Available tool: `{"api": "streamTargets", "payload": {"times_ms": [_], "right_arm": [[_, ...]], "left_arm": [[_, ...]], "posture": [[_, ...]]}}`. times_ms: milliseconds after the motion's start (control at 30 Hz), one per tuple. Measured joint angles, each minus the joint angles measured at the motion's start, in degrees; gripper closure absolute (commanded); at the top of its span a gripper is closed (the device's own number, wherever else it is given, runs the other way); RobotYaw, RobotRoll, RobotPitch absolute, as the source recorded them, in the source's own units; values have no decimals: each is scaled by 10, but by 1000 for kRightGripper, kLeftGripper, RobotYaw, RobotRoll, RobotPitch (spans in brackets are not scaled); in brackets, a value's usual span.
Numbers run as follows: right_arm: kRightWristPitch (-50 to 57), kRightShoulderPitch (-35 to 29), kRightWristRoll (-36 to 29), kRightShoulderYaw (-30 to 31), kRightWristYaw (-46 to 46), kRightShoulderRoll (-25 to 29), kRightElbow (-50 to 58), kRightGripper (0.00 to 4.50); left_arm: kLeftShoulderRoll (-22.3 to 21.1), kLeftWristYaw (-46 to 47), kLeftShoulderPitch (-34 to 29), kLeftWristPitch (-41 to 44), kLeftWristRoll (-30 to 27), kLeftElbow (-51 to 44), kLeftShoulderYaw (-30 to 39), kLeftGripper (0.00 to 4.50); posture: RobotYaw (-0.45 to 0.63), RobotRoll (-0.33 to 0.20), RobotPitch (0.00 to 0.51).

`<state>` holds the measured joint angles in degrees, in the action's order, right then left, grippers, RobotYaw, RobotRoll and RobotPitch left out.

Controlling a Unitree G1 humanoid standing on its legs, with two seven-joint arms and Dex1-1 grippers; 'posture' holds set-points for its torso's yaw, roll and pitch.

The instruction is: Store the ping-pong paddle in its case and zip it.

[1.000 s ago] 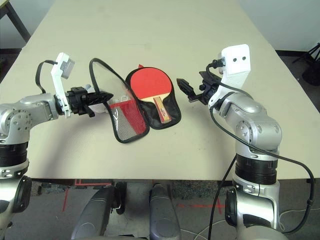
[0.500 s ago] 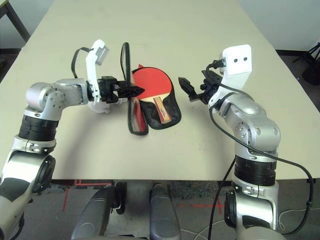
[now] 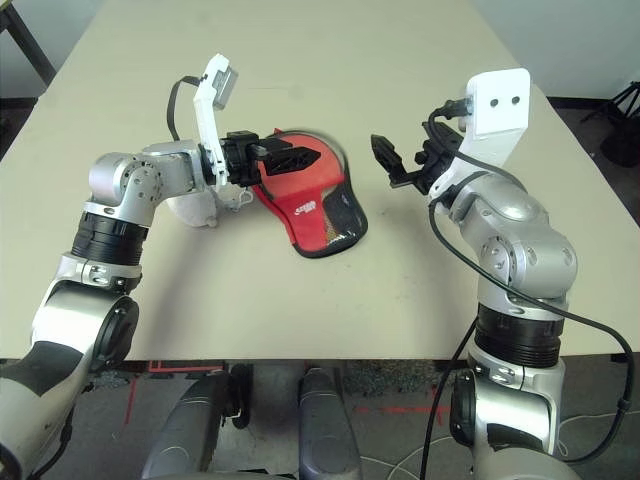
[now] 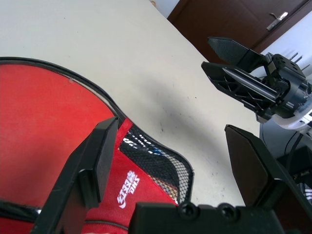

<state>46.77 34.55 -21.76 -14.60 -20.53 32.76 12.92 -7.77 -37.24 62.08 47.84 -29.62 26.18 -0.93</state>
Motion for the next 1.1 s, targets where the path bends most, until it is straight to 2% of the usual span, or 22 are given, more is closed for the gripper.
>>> {"api": "streamTargets", "payload": {"times_ms": [133,233,367,467,567,700,900,1100], "right_arm": [[12,-14,-5,2,0,-11,1,0],[34,-13,-21,-3,1,-18,1,0],[68,-13,-45,-14,4,-30,0,0],[111,-15,-73,-35,12,-42,0,0],[161,-17,-104,-65,26,-65,0,0],[207,-12,-133,-106,60,-105,-5,0],[252,-9,-143,-147,112,-130,-11,0],[321,-8,-152,-210,166,-183,16,0]], "left_arm": [[7,4,2,-36,9,13,3,41],[-12,-3,13,-58,22,2,3,41],[-53,-24,21,-66,30,-51,-1,41],[-103,-45,19,-56,39,-105,-14,41],[-153,-61,-10,-55,61,-151,-35,41],[-187,-75,-67,-55,86,-181,-58,41],[-202,-81,-117,-55,102,-215,-70,41],[-185,-68,-145,-45,102,-249,-70,41]], "posture": [[-95,0,217],[-86,0,217],[-62,0,216],[-49,0,218],[-39,0,225],[-31,0,227],[-21,0,232],[-22,0,238]]}}
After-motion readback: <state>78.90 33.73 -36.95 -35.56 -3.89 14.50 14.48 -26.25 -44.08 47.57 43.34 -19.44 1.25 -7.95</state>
